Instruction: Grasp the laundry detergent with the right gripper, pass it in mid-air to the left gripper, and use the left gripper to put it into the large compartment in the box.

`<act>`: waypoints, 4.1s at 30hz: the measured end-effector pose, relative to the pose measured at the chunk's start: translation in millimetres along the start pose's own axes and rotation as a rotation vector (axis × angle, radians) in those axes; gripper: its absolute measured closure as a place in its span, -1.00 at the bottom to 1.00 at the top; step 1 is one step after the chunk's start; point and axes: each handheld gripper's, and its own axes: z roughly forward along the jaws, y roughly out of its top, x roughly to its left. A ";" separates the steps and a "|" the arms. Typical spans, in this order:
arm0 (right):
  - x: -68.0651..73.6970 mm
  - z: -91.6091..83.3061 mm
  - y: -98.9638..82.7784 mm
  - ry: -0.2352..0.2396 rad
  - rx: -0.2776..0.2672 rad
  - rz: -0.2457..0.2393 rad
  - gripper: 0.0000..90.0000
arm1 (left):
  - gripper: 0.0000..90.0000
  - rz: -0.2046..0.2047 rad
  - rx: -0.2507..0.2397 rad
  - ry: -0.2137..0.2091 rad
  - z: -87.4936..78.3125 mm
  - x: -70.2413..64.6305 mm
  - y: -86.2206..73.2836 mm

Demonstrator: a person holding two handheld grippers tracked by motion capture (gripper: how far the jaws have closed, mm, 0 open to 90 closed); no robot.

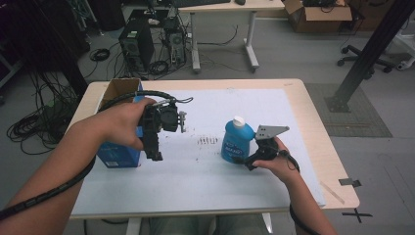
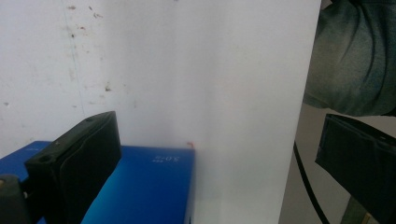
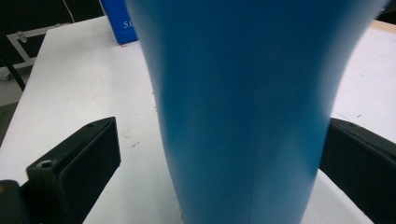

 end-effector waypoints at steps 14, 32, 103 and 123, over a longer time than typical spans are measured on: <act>1.5 3.3 -5.2 -0.027 -0.031 0.024 -0.87 | -0.99 0.008 -0.013 0.005 -0.8 -1.1 0.1; 3.2 4.7 -7.7 -0.048 -0.062 0.015 -0.72 | -0.99 0.008 -0.014 0.009 0.2 -0.2 0.8; 43.5 -25.2 42.4 0.076 -0.103 -0.224 -0.01 | -1.00 0.023 -0.012 0.008 -12.3 -3.2 13.9; 72.6 0.5 44.8 0.212 -0.076 -0.275 -0.01 | -1.00 0.069 -0.022 -0.009 -17.9 -16.4 29.4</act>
